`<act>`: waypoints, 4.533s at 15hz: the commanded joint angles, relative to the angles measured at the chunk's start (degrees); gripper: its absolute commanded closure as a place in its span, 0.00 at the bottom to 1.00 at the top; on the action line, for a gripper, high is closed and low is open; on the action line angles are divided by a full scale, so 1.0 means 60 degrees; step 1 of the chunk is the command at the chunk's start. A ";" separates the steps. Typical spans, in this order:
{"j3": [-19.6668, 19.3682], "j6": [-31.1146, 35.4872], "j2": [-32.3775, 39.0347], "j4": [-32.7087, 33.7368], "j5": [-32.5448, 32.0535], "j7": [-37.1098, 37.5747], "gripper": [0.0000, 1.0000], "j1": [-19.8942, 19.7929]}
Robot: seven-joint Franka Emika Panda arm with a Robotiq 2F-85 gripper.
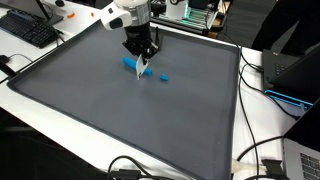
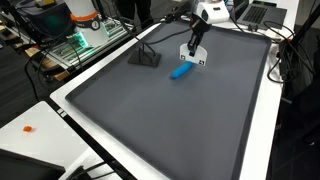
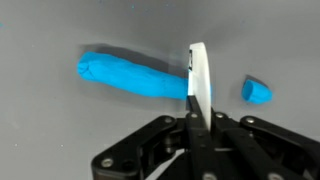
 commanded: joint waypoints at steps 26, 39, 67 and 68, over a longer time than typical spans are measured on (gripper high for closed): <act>0.0501 -0.0063 -0.0047 -0.0217 0.0847 -0.0903 0.99 -0.0264; -0.0042 0.0126 -0.0582 -0.0403 0.0451 -0.0745 0.99 -0.0434; 0.0390 0.0013 0.0304 -0.0415 0.1441 -0.1403 0.99 -0.0790; 0.0338 -0.0010 0.0276 -0.0409 0.1304 -0.1340 0.99 -0.0744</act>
